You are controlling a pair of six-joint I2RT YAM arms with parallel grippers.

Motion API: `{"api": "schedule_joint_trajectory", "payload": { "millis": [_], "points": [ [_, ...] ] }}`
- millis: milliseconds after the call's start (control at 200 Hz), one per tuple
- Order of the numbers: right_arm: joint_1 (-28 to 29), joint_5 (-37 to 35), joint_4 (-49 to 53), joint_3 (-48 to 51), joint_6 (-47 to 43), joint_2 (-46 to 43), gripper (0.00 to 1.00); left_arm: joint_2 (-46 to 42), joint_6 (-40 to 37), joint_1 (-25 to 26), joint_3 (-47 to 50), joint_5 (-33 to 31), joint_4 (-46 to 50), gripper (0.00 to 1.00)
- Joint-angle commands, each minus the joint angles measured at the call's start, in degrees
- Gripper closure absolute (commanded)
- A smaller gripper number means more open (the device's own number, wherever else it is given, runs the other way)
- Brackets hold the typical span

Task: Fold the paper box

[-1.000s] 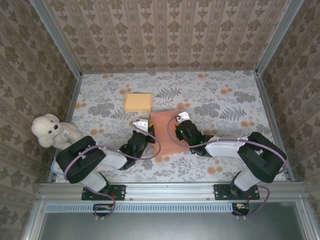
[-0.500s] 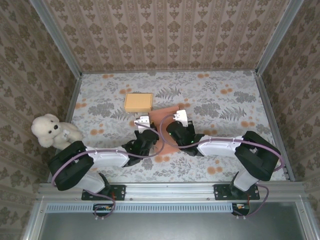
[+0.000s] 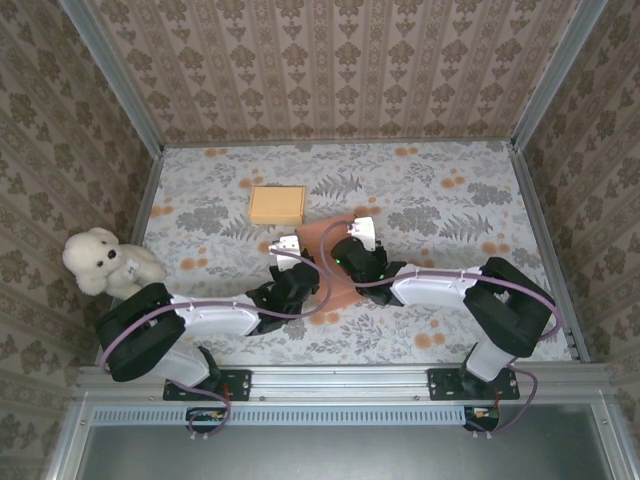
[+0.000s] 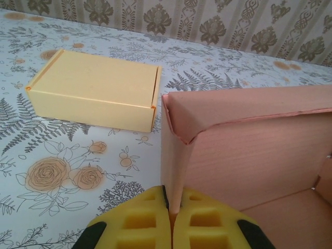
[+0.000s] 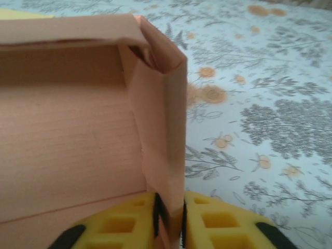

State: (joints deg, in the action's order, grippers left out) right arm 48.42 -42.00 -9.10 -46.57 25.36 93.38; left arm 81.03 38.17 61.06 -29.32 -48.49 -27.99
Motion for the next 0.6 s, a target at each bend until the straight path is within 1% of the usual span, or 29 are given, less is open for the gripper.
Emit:
{"api": "schedule_joint_trajectory", "payload": {
  "millis": [0, 155, 185, 235, 255, 360, 390, 410, 475, 500, 595],
  "points": [
    [-1.3, 8.2, -5.1, 1.7, -1.4, -1.3, 0.76, 0.6, 1.9, 0.5, -1.8, -1.9, 1.7, 1.0],
    [-1.7, 10.4, -8.9, 3.3, -2.7, -2.5, 0.75, 1.5, 2.2, 0.5, -2.3, -1.5, 2.1, 1.0],
    [-2.1, 11.0, -9.5, 3.7, -2.8, -2.7, 0.71, 1.7, 2.3, 0.5, -2.5, -1.3, 2.2, 1.0],
    [-2.8, 12.5, -10.3, 4.1, -2.8, -3.3, 0.7, 2.0, 2.3, 0.5, -2.6, -1.1, 2.3, 1.0],
    [-3.1, 13.1, -10.5, 4.1, -2.7, -3.5, 0.66, 2.1, 2.3, 0.5, -2.6, -1.1, 2.4, 1.0],
    [-4.5, 15.7, -10.5, 4.4, -2.5, -5.0, 0.65, 2.3, 2.4, 0.5, -2.8, -1.3, 3.0, 1.0],
    [-4.6, 15.8, -10.5, 4.7, -2.6, -5.6, 0.65, 2.2, 2.4, 0.5, -2.9, -1.3, 3.2, 1.0],
    [-4.7, 15.9, -10.5, 4.8, -2.6, -5.9, 0.62, 2.3, 2.4, 0.5, -2.9, -1.4, 3.4, 1.0],
    [-4.8, 15.8, -10.3, 5.3, -2.9, -7.1, 0.61, 2.3, 2.6, 0.4, -3.0, -1.7, 3.9, 1.0],
    [-4.8, 15.7, -10.0, 5.3, -3.0, -7.6, 0.58, 2.3, 2.6, 0.3, -3.2, -1.6, 4.0, 1.0],
    [-4.8, 14.5, -8.6, 5.1, -3.6, -8.4, 0.58, 2.6, 2.9, 0.1, -3.4, -1.4, 4.4, 1.0]
  ]
}}
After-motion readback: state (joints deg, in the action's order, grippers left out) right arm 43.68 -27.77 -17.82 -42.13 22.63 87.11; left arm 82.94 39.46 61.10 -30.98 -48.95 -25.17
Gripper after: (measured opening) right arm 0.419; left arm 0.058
